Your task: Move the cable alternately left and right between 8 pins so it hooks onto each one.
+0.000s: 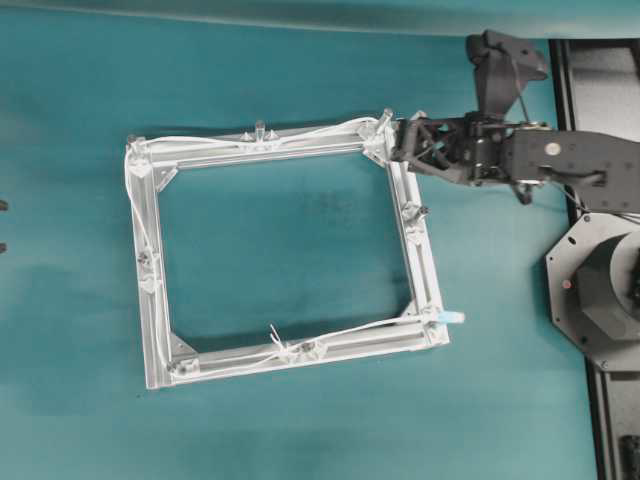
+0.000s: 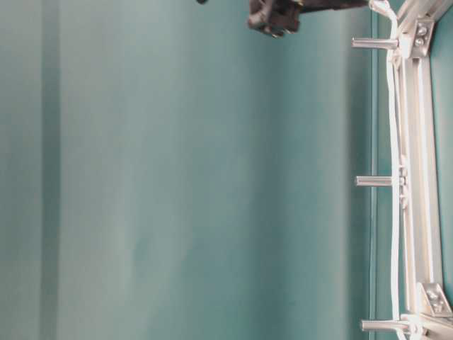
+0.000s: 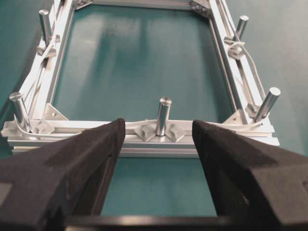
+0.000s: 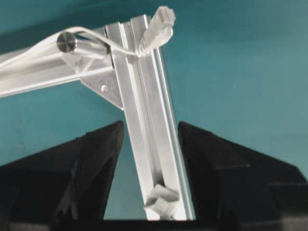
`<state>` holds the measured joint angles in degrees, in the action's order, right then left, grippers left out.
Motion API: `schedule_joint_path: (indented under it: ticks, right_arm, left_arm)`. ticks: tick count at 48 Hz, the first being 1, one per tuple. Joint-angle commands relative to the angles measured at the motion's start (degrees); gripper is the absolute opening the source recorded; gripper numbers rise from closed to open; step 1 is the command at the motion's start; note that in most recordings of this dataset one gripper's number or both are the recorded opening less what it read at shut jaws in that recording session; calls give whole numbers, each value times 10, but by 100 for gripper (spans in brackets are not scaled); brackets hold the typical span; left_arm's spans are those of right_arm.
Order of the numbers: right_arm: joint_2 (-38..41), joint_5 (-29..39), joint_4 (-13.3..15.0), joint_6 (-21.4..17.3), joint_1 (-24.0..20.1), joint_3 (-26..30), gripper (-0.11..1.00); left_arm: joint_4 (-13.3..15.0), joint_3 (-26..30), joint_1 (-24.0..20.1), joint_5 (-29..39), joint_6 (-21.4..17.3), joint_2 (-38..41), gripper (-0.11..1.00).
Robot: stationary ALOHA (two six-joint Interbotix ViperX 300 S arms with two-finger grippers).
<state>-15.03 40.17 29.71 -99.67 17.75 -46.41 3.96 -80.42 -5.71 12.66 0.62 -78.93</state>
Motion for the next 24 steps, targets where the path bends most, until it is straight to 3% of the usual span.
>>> schedule_joint_path:
  ticks: [1, 7, 18, 24]
  right_arm:
    - [-33, 8, 4, 10, -1, 3, 54]
    - [-62, 7, 5, 45, -1, -4, 54]
    - [-116, -11, 4, 144, 2, -3, 54]
    - [-141, -66, -11, 161, 2, -13, 54]
  left_arm:
    - [-3, 5, 2, -3, 1, 4, 70]
    - [-3, 5, 2, -3, 1, 4, 70]
    - [-3, 5, 2, -3, 1, 4, 70]
    - [-3, 5, 2, -3, 1, 4, 70]
